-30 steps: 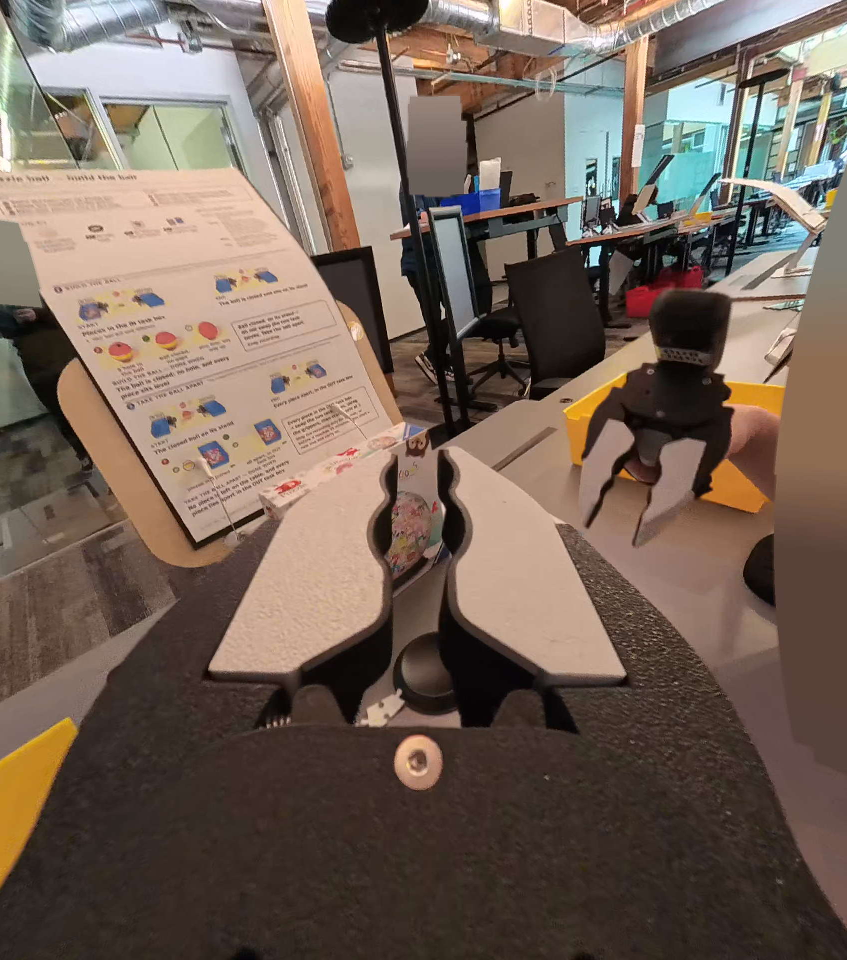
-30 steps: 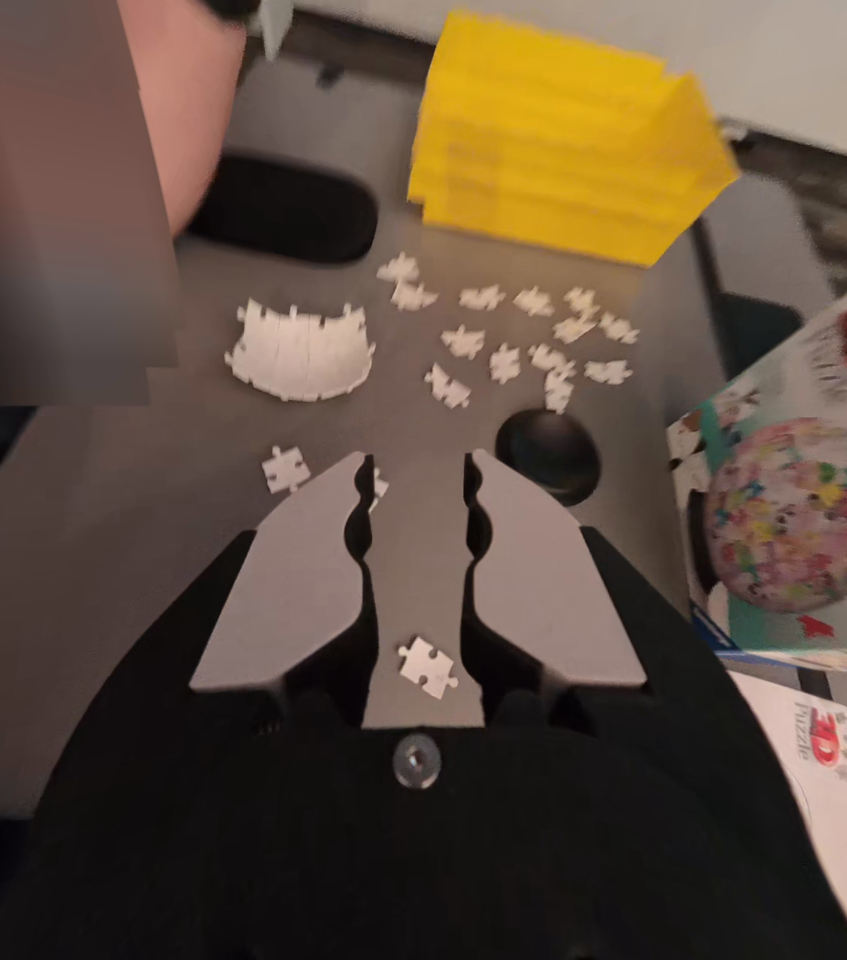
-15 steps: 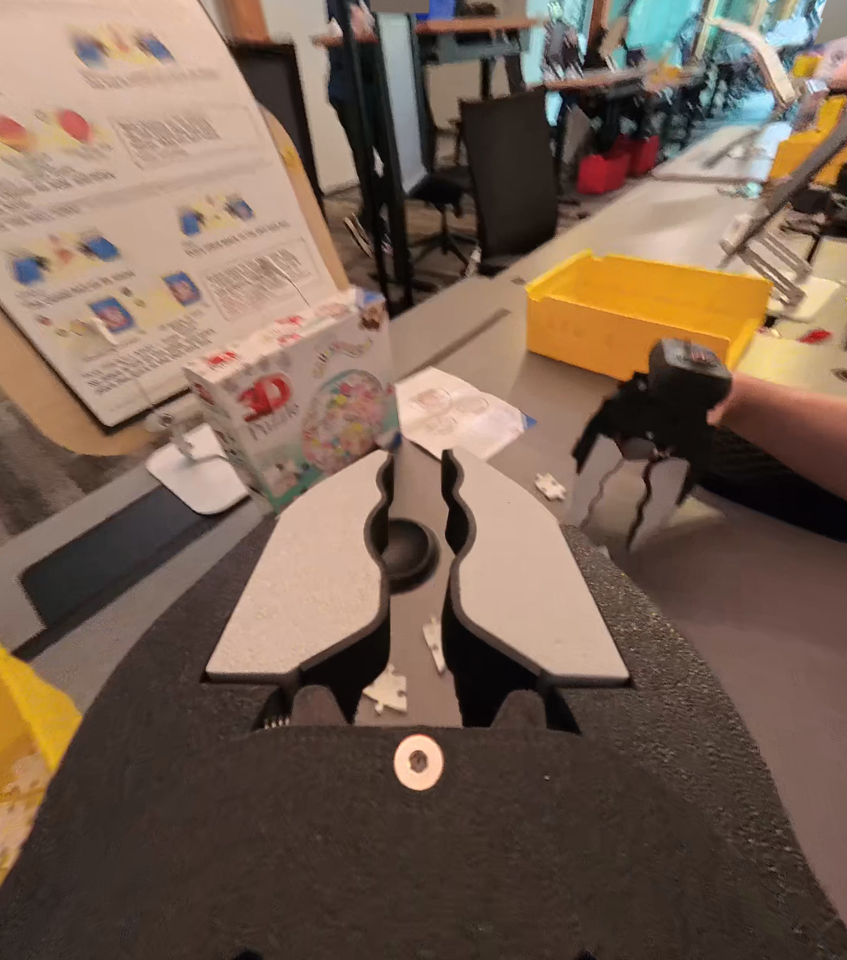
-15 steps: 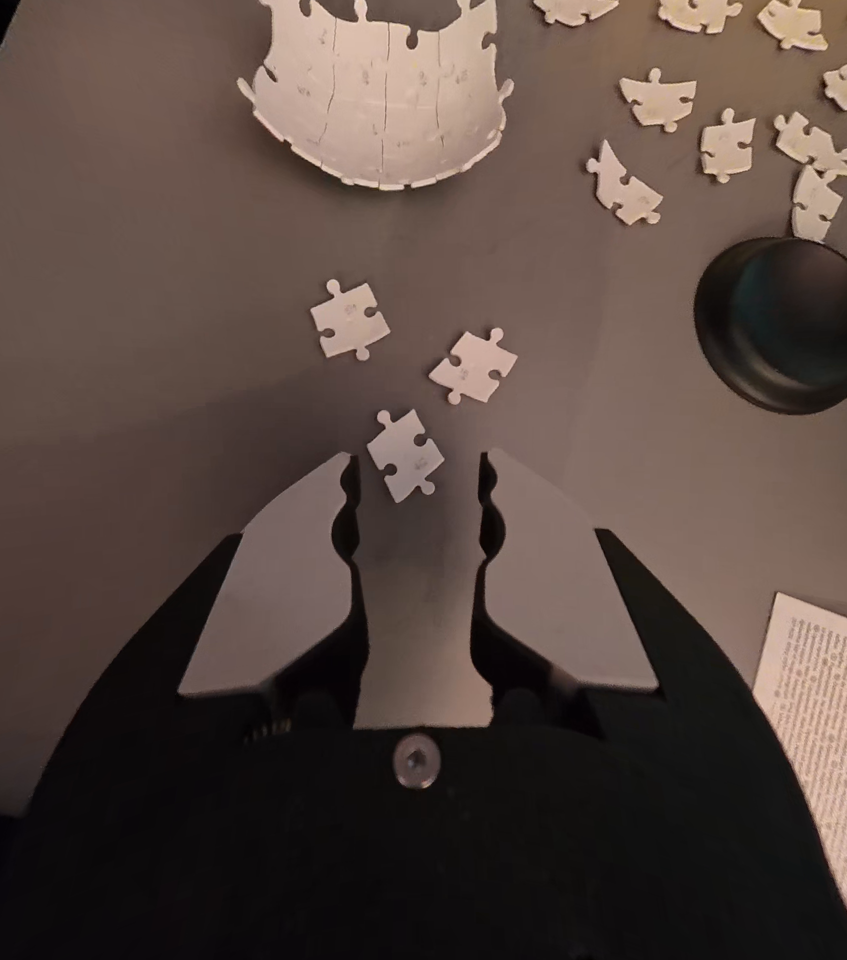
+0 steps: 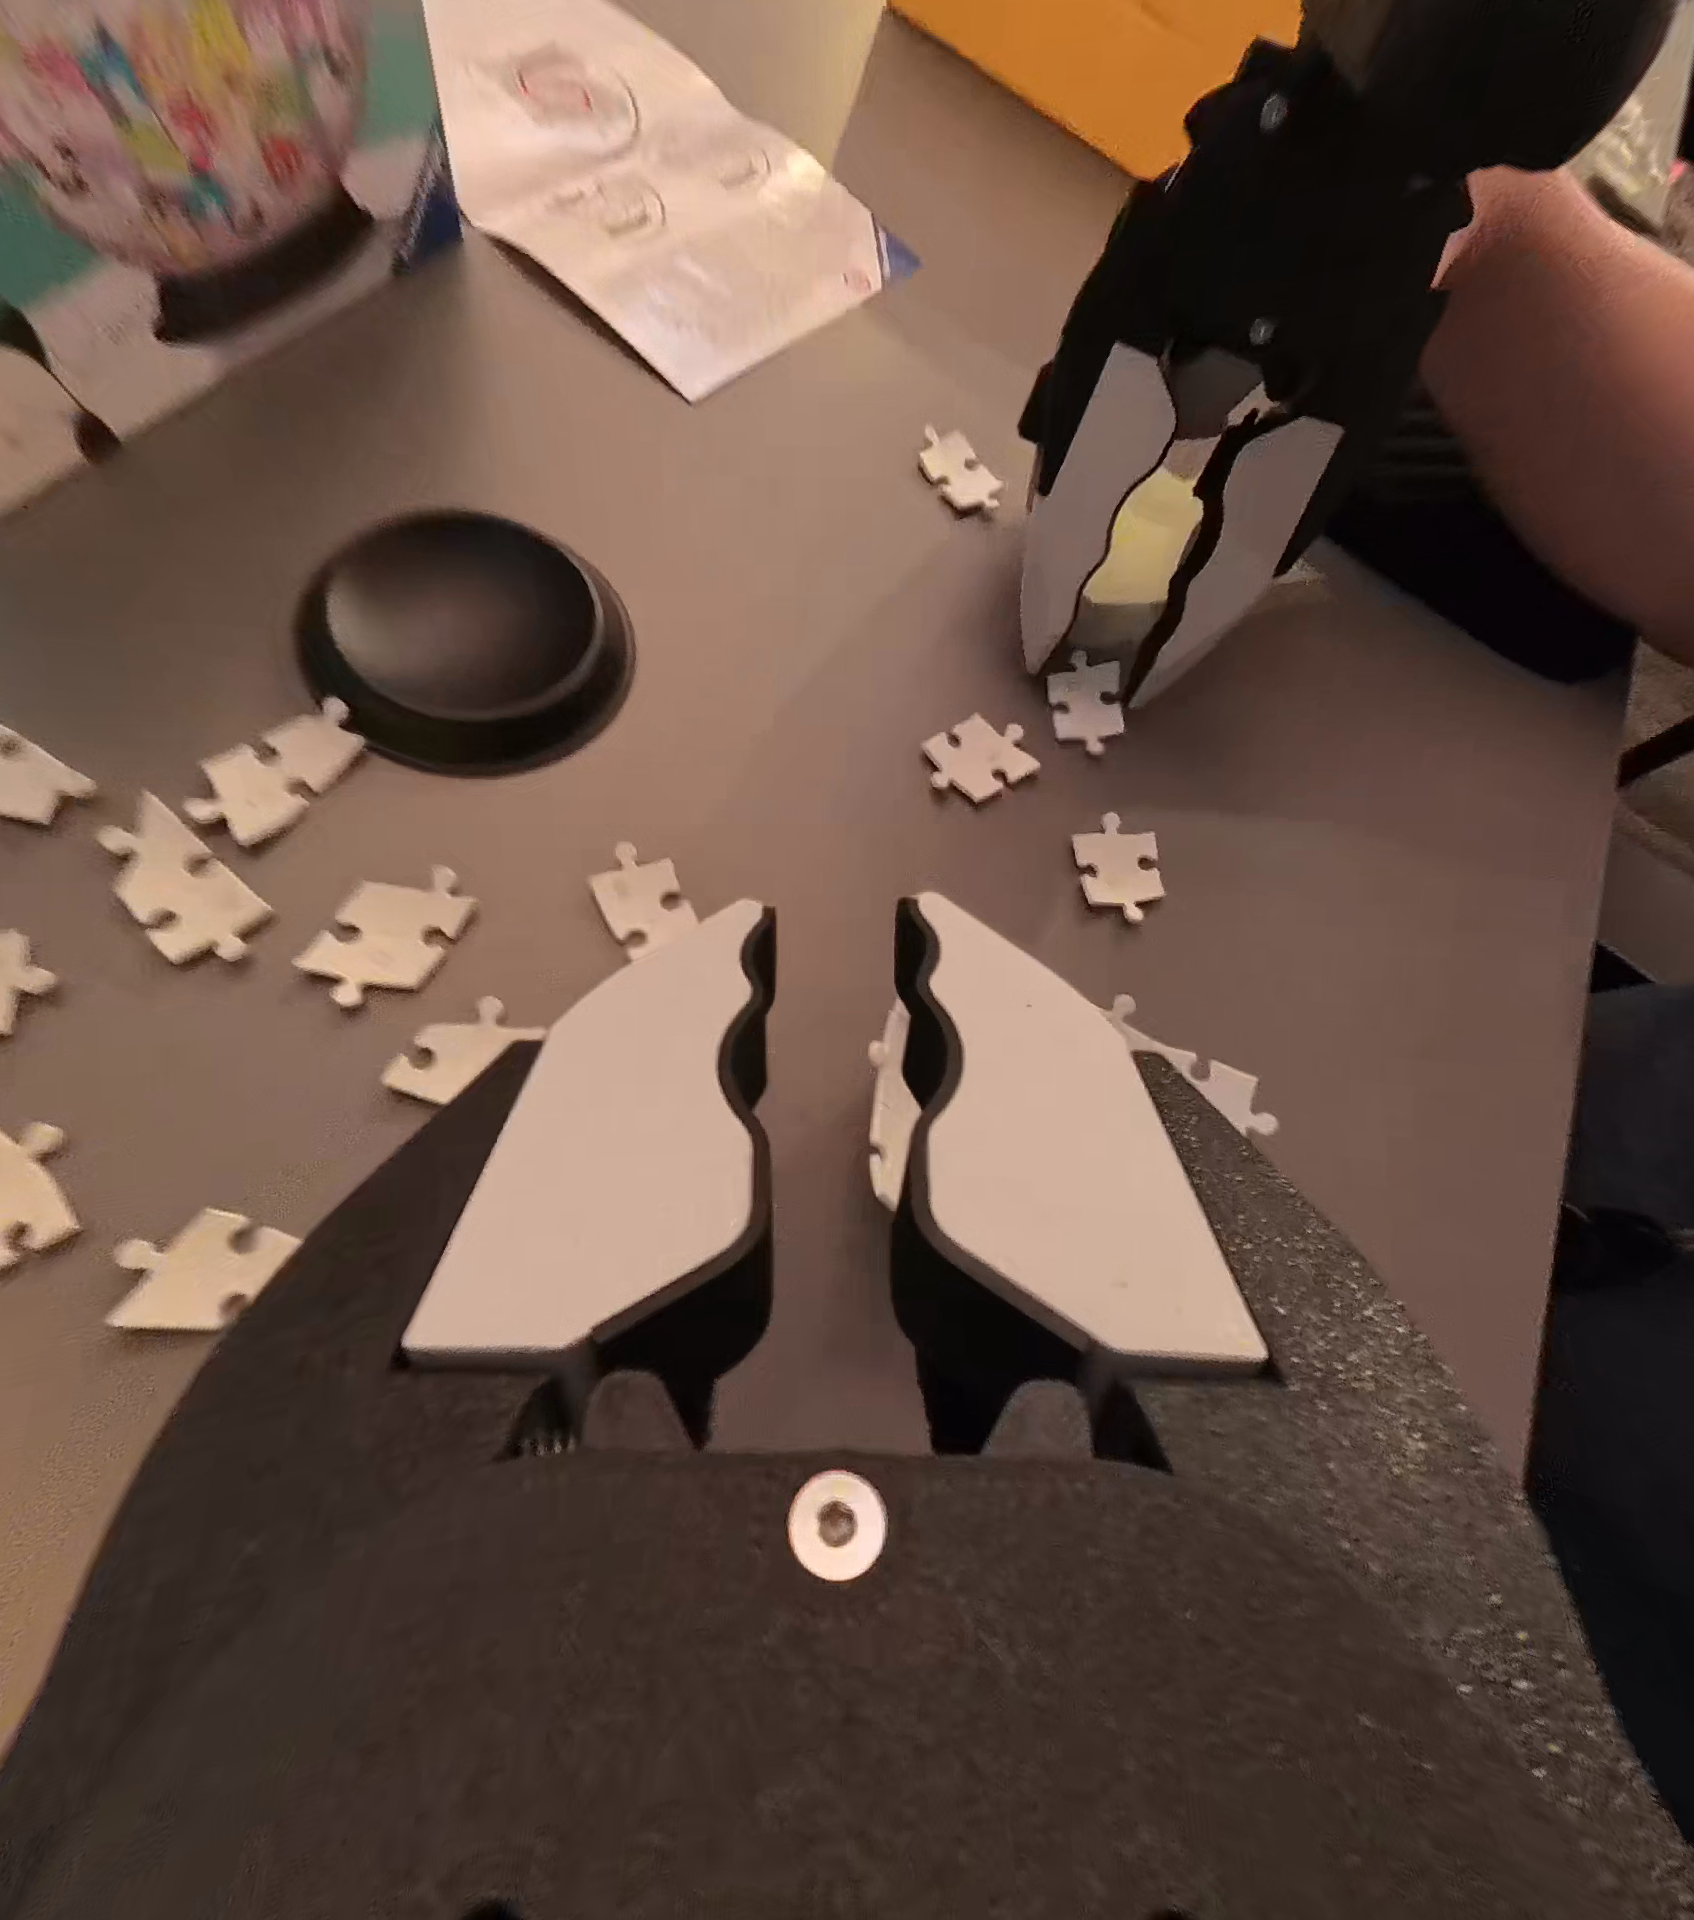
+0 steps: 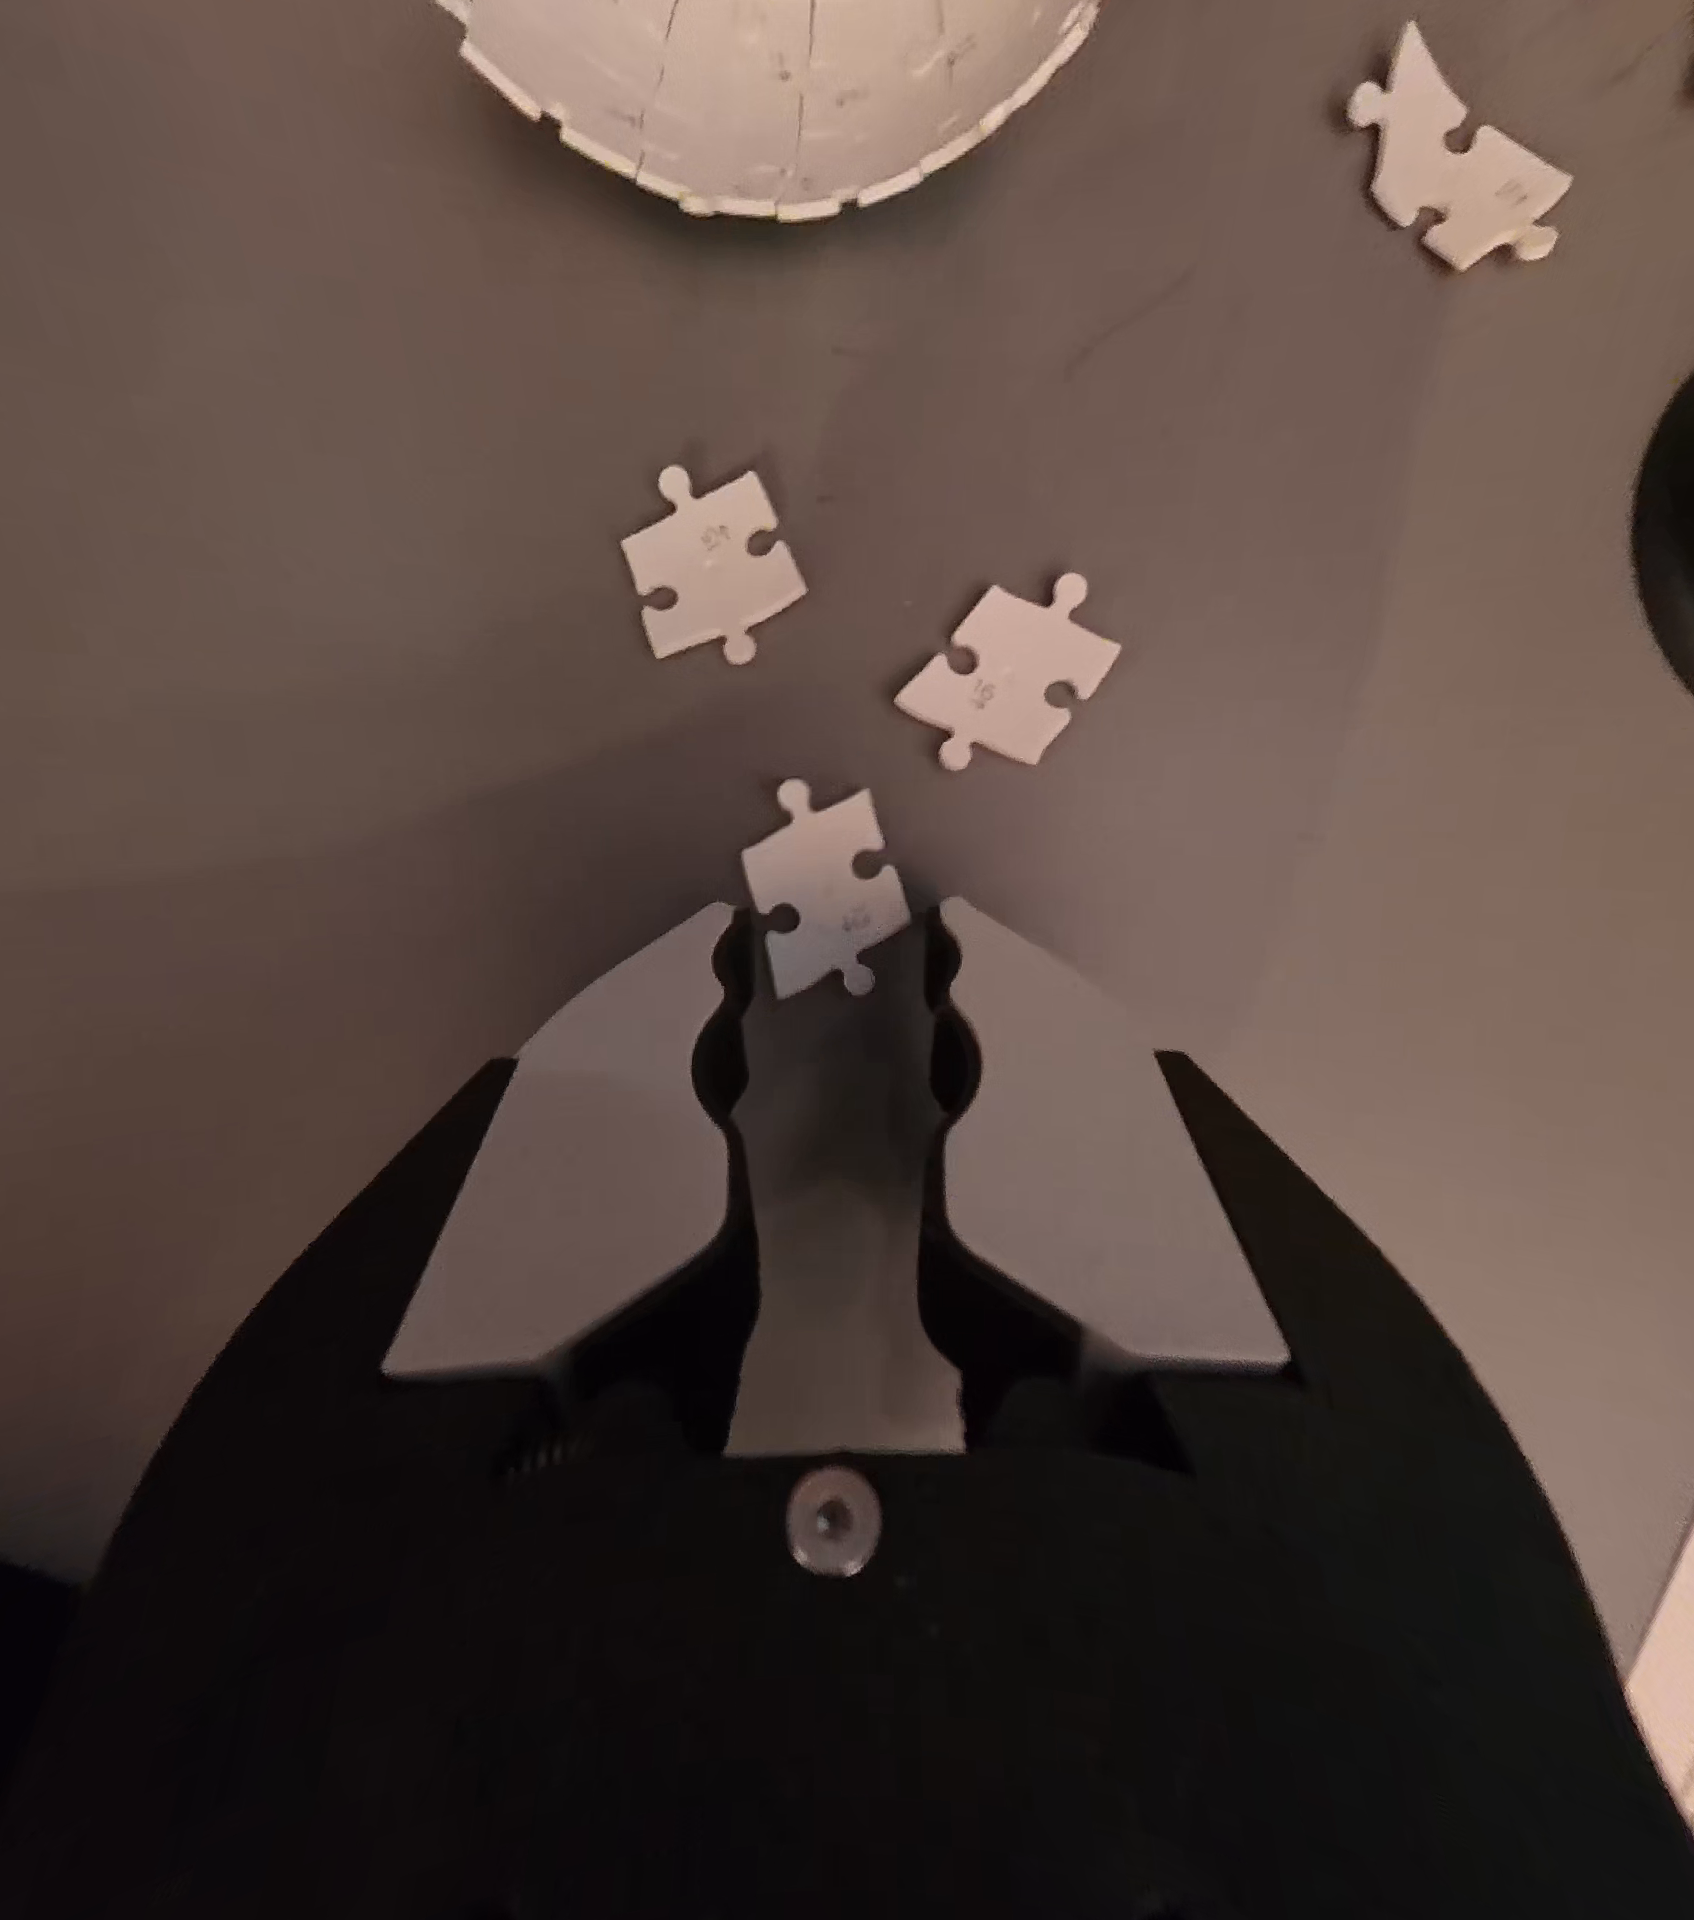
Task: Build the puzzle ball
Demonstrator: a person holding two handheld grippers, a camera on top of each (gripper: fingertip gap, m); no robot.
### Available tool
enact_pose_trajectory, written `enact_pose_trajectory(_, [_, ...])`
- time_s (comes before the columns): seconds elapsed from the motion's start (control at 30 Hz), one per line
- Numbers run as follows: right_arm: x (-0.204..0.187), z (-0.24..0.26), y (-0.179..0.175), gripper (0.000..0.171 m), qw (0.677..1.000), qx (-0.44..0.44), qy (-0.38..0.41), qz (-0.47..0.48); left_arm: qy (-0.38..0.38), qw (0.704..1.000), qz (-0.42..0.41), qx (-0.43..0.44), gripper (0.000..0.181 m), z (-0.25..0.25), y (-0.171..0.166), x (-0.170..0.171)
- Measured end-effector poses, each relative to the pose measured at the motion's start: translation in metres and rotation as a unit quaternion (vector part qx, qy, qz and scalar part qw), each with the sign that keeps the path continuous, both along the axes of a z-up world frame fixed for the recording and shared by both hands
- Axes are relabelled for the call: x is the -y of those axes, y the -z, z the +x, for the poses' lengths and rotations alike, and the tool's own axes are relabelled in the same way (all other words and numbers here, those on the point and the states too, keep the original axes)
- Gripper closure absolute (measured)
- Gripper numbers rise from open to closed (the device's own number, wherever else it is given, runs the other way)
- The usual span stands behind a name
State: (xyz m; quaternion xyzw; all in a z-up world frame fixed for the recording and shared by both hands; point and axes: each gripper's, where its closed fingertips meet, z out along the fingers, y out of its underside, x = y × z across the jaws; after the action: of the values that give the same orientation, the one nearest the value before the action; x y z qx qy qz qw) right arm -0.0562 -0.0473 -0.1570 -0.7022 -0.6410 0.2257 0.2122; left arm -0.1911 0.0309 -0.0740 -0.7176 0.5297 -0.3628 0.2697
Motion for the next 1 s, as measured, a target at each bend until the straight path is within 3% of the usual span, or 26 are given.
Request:
enact_pose_trajectory(0.1, [0.004, 0.004, 0.0, 0.138, 1.0, 0.003, 0.015, 0.0, -0.006, 1.0, -0.023, -0.001, 0.166, -0.004, 0.009, 0.005])
enact_pose_trajectory(0.4, [0.007, 0.006, 0.001, 0.142, 0.998, 0.0, 0.062, 0.01, -0.005, 0.996, -0.056, -0.062, 0.162, -0.018, 0.046, 0.021])
enact_pose_trajectory(0.6, [0.011, 0.006, 0.0, 0.142, 0.997, -0.008, 0.076, 0.017, -0.008, 0.994, -0.088, -0.063, 0.164, -0.025, 0.05, 0.032])
enact_pose_trajectory(1.0, [0.001, 0.006, -0.015, 0.143, 0.993, -0.039, 0.104, 0.044, -0.052, 0.995, -0.072, -0.04, 0.162, -0.044, 0.04, 0.042])
